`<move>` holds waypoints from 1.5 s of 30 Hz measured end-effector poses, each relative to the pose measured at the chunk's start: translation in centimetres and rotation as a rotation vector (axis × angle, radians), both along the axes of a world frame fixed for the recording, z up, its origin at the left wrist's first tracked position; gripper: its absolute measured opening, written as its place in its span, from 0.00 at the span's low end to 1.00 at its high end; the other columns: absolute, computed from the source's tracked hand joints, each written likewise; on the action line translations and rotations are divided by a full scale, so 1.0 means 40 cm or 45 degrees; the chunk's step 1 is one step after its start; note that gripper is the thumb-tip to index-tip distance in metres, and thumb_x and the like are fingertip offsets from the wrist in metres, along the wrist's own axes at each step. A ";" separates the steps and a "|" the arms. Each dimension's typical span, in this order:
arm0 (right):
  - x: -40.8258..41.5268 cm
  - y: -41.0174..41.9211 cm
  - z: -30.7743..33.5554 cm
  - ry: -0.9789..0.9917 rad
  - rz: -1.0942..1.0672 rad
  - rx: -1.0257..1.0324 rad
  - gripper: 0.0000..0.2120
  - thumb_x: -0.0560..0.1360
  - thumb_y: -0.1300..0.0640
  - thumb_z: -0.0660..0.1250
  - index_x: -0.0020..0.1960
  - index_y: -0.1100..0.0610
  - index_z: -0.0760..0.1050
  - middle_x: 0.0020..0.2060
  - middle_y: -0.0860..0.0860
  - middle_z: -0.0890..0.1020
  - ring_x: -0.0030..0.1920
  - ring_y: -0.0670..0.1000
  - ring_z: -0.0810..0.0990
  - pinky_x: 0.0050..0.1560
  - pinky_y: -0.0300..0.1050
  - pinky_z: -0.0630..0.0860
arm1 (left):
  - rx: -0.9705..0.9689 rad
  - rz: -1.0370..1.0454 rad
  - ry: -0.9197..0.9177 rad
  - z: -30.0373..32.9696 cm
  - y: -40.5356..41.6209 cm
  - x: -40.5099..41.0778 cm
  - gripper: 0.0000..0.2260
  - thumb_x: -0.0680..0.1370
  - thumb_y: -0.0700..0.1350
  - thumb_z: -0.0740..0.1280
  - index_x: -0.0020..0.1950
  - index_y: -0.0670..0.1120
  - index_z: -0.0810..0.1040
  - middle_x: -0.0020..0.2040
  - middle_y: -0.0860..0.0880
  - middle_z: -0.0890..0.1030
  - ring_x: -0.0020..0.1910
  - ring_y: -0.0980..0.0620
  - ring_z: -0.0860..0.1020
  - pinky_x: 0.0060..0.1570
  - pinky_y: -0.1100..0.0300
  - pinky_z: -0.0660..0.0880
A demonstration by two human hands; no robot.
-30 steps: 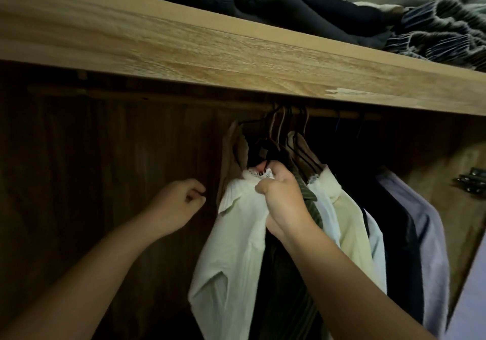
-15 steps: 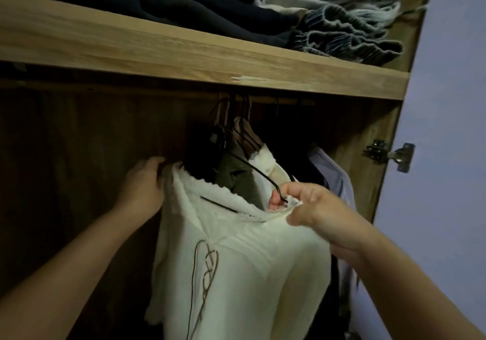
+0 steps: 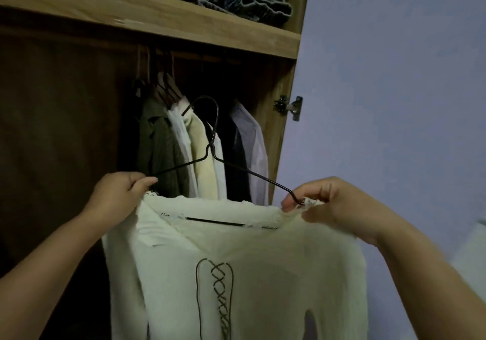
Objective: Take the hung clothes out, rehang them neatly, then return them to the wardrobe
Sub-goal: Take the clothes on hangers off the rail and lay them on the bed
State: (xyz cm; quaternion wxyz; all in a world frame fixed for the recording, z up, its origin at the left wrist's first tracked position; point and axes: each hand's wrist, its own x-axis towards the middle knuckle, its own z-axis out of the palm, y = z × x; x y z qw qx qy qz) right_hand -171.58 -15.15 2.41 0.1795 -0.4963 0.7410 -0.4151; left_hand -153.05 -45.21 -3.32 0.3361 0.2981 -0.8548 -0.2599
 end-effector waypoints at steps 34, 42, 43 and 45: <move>0.757 0.903 -0.246 0.548 -2.087 0.401 0.25 0.76 0.47 0.62 0.24 0.56 0.64 0.18 0.49 0.63 0.22 0.47 0.62 0.28 0.45 0.56 | -0.034 -1.272 0.205 -0.112 0.967 -0.133 0.12 0.70 0.50 0.72 0.30 0.46 0.78 0.23 0.45 0.74 0.27 0.45 0.72 0.31 0.57 0.67; 1.108 1.166 -0.249 0.405 -2.456 0.561 0.26 0.76 0.46 0.62 0.23 0.55 0.60 0.18 0.48 0.61 0.22 0.49 0.61 0.29 0.46 0.56 | -0.014 -1.612 0.159 -0.136 1.393 0.037 0.12 0.70 0.52 0.72 0.29 0.49 0.76 0.23 0.47 0.73 0.29 0.45 0.73 0.30 0.58 0.65; 1.154 1.199 -0.250 0.392 -2.506 0.578 0.26 0.76 0.46 0.61 0.23 0.55 0.59 0.18 0.48 0.61 0.22 0.49 0.61 0.29 0.46 0.56 | -0.007 -1.662 0.150 -0.139 1.445 0.067 0.12 0.70 0.52 0.72 0.29 0.49 0.76 0.23 0.48 0.73 0.29 0.45 0.72 0.30 0.59 0.65; 1.246 1.252 -0.249 0.354 -2.596 0.608 0.27 0.76 0.46 0.61 0.23 0.55 0.59 0.18 0.48 0.61 0.23 0.49 0.61 0.29 0.46 0.56 | 0.013 -1.758 0.109 -0.146 1.543 0.127 0.11 0.71 0.51 0.71 0.30 0.50 0.77 0.21 0.49 0.72 0.28 0.47 0.72 0.30 0.60 0.65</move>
